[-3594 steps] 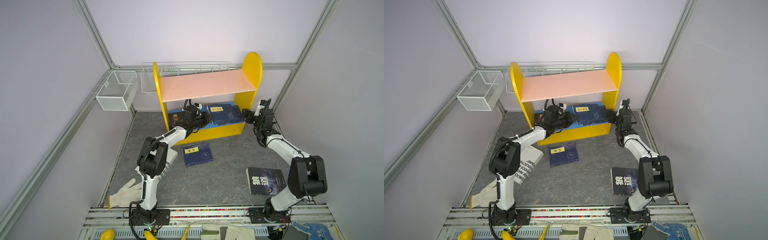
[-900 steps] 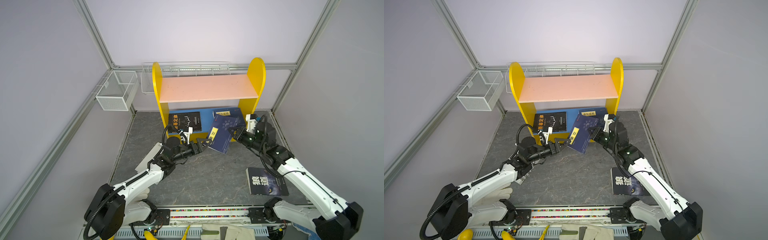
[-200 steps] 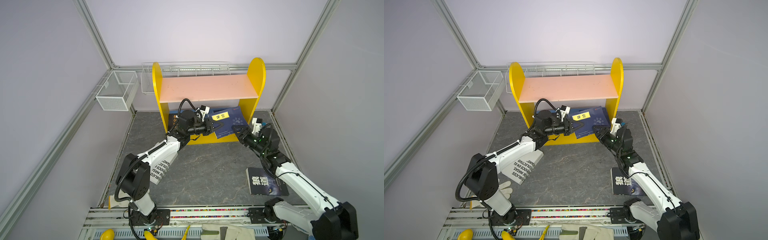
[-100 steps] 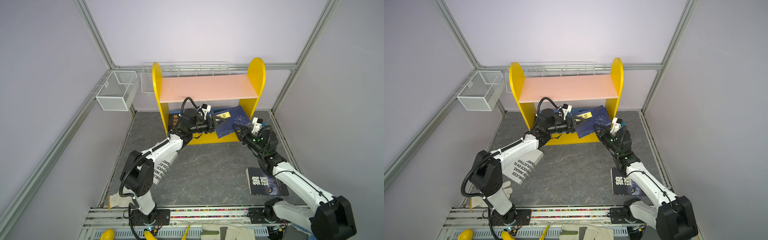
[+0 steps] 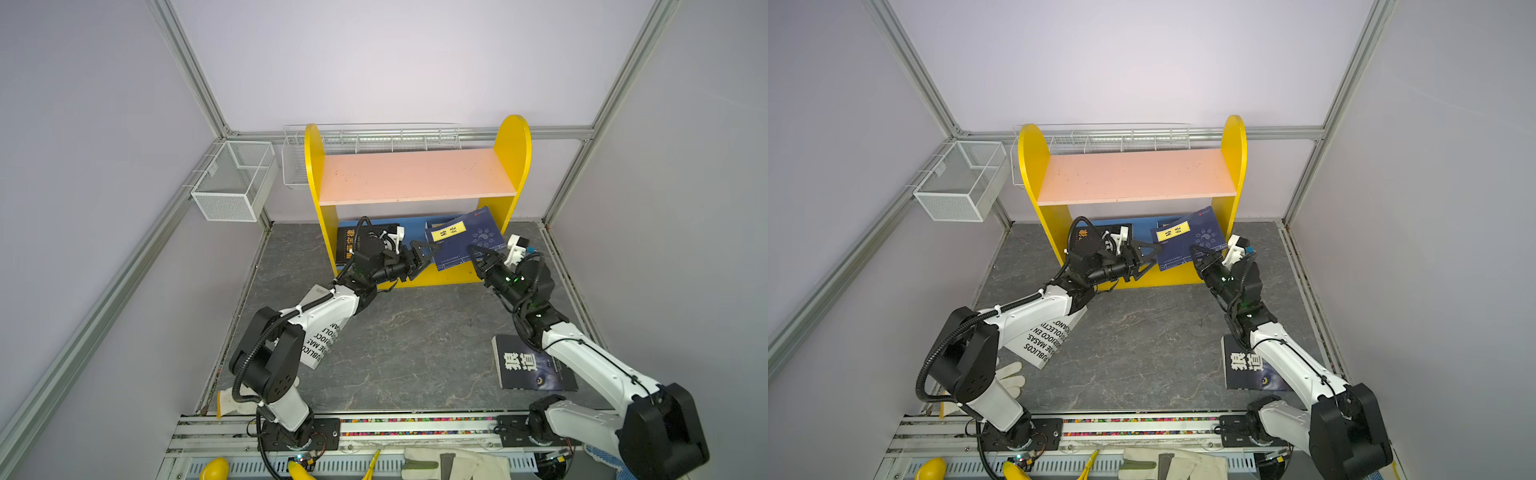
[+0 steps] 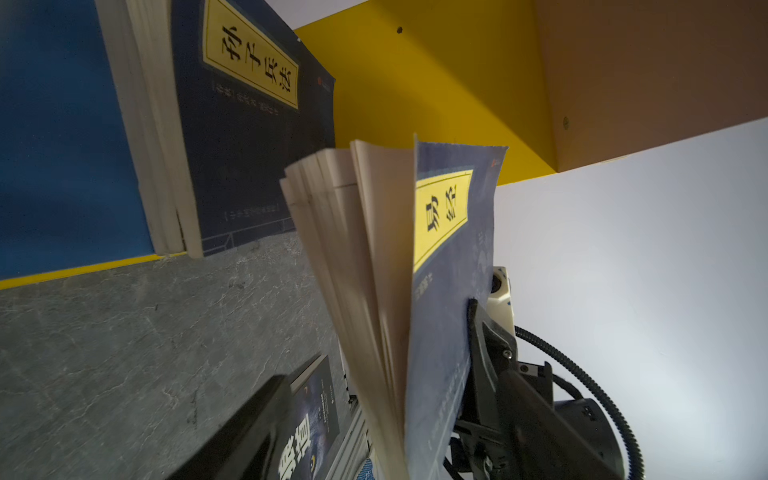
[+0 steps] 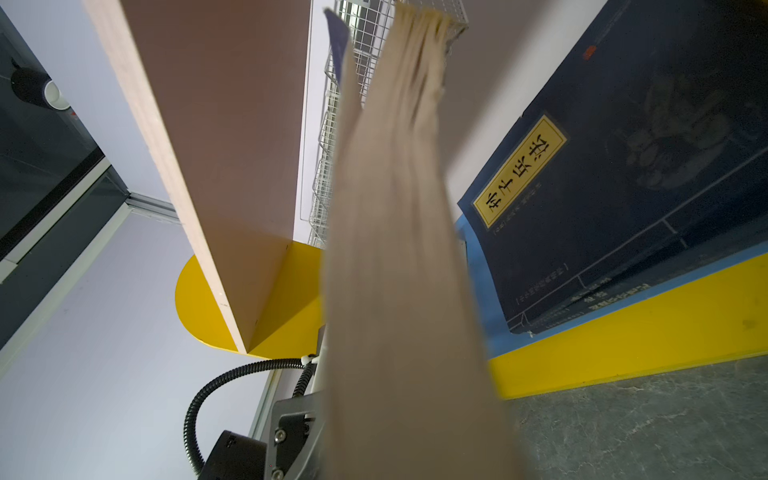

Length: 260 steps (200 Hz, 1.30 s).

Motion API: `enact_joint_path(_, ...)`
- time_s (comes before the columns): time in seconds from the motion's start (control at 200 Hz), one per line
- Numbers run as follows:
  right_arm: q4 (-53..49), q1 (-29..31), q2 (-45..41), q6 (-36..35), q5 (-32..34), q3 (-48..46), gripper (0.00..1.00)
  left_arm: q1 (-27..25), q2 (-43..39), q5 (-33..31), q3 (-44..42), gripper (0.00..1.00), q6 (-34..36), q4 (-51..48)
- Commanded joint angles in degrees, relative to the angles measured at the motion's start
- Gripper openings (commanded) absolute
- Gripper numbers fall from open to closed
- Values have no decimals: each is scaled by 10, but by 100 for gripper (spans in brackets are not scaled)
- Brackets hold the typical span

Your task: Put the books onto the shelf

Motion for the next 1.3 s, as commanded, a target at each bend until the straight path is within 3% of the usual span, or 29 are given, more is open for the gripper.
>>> enact_joint_path(0.0, 77, -3, 10, 29, 8, -10, 7, -7, 3, -8, 2, 76, -44, 70)
enact_joint_path(0.145, 104, -2, 19, 37, 16, -20, 7, -9, 30, -4, 11, 54, -89, 133)
enact_joint_path(0.275, 107, -1, 26, 33, 20, -22, 7, -10, 46, -3, 30, 37, -83, 130)
enact_joint_path(0.44, 102, 0, 35, 22, 31, -23, 9, -9, 48, -9, 69, 15, -29, 48)
enact_joint_path(0.59, 55, -1, 49, -8, 32, -4, 20, -8, 51, -27, 118, 0, 50, -55)
enact_joint_path(0.705, -22, -4, 52, -44, 42, 26, 45, -2, 70, -31, 155, 0, 78, -96)
enact_joint_path(0.82, -186, -7, 48, -101, 62, 90, 62, 6, 100, -29, 194, 0, 106, -110)
enact_joint_path(0.895, -300, -8, 49, -139, 71, 148, 66, 8, 128, -30, 253, 0, 149, -169)
enact_joint_path(1.02, -355, -16, 29, -171, 94, 159, 69, 9, 180, -9, 332, 0, 179, -221)
enact_joint_path(1.295, -455, -54, -11, -251, 154, 174, 76, 17, 226, -11, 359, 0, 176, -226)
